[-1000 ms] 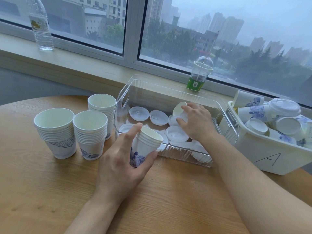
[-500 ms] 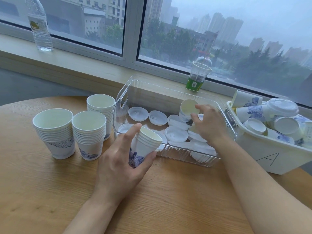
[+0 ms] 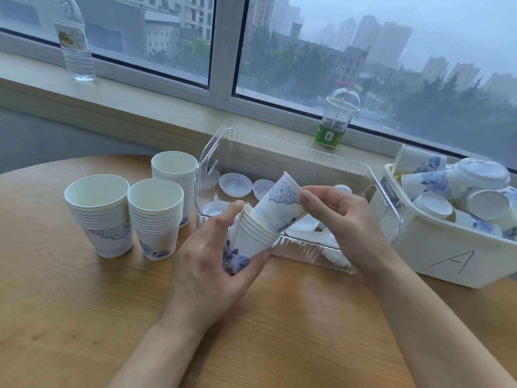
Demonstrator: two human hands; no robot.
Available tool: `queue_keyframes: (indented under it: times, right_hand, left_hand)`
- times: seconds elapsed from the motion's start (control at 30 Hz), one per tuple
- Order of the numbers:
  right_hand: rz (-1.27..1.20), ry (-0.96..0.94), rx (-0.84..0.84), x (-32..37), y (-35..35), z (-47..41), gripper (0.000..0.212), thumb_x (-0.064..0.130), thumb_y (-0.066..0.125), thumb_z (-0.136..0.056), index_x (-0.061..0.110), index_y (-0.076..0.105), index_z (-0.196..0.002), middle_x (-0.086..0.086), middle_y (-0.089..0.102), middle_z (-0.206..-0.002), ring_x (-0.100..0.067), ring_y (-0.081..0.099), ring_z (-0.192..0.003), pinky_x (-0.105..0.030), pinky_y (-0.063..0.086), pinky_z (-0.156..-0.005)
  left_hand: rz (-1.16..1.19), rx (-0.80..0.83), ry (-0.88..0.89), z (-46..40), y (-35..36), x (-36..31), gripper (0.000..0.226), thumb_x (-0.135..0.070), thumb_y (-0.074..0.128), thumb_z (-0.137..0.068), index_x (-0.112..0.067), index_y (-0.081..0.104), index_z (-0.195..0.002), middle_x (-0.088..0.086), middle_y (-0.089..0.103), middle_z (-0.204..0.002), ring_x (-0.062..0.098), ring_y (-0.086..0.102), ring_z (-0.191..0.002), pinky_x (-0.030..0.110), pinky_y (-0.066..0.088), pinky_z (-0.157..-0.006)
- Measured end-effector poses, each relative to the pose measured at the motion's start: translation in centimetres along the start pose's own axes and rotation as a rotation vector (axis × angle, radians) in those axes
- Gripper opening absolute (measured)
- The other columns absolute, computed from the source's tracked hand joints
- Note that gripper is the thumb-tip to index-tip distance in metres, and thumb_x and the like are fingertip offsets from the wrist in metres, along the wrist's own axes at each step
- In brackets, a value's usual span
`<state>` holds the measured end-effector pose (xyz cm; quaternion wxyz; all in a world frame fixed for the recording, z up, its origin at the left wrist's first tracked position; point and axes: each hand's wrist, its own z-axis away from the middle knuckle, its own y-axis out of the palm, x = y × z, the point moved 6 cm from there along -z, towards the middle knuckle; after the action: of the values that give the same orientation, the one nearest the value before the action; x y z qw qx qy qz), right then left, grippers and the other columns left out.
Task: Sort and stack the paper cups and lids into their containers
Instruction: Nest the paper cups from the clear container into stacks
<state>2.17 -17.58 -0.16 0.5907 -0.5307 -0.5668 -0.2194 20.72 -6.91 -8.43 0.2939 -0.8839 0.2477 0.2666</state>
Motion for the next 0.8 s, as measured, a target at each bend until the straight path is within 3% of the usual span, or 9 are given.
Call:
queue_keyframes:
  times: [0.13, 0.23, 0.43, 0.67, 0.8]
  right_hand:
    - [0.01, 0.037, 0.038, -0.8, 1.3, 0.2, 0.045, 0.054, 0.078, -0.082, 0.026, 0.07, -0.117, 0.001, 0.079, -0.11, -0.016, 0.073, -0.109, -0.039, 0.054, -0.102]
    - [0.075, 0.033, 0.083, -0.9, 2.1, 0.4, 0.047, 0.049, 0.079, -0.086, 0.031, 0.063, -0.126, 0.009, 0.079, -0.112, -0.013, 0.073, -0.11, -0.049, 0.049, -0.109]
    - [0.214, 0.018, 0.148, -0.9, 3.2, 0.8, 0.05, 0.049, 0.077, -0.089, 0.04, 0.056, -0.134, 0.022, 0.076, -0.114, 0.001, 0.065, -0.119, -0.043, 0.046, -0.111]
    - [0.28, -0.014, 0.164, -0.8, 3.5, 0.8, 0.052, 0.059, 0.075, -0.088, 0.047, 0.053, -0.134, 0.025, 0.074, -0.116, 0.003, 0.06, -0.125, -0.044, 0.045, -0.112]
    - [0.345, -0.033, 0.161, -0.5, 3.2, 0.9, 0.055, 0.065, 0.068, -0.086, 0.046, 0.054, -0.136, 0.025, 0.07, -0.122, 0.013, 0.055, -0.124, -0.022, 0.042, -0.104]
  left_hand:
    - [0.008, 0.013, 0.01, 0.0, 0.1, -0.2, 0.077, -0.06, 0.074, -0.085, -0.027, 0.049, -0.15, -0.009, 0.067, -0.114, 0.014, 0.066, -0.09, 0.042, 0.059, -0.075]
    - [0.019, 0.012, 0.019, -0.1, 0.1, -0.2, 0.079, -0.059, 0.075, -0.085, -0.025, 0.049, -0.152, -0.009, 0.067, -0.116, 0.013, 0.067, -0.092, 0.042, 0.059, -0.075]
    - [0.038, 0.008, 0.048, -0.1, 0.1, -0.4, 0.081, -0.054, 0.078, -0.086, -0.022, 0.048, -0.155, -0.011, 0.069, -0.124, 0.01, 0.068, -0.099, 0.039, 0.058, -0.081]
    - [0.027, 0.002, 0.113, -0.1, 0.2, -0.7, 0.079, -0.051, 0.076, -0.09, -0.026, 0.044, -0.158, -0.007, 0.066, -0.126, 0.013, 0.067, -0.107, 0.039, 0.057, -0.086]
    - [0.012, 0.03, 0.106, 0.1, 0.4, -0.6, 0.074, -0.051, 0.077, -0.09, -0.028, 0.049, -0.155, -0.008, 0.067, -0.122, 0.015, 0.068, -0.1, 0.043, 0.058, -0.08]
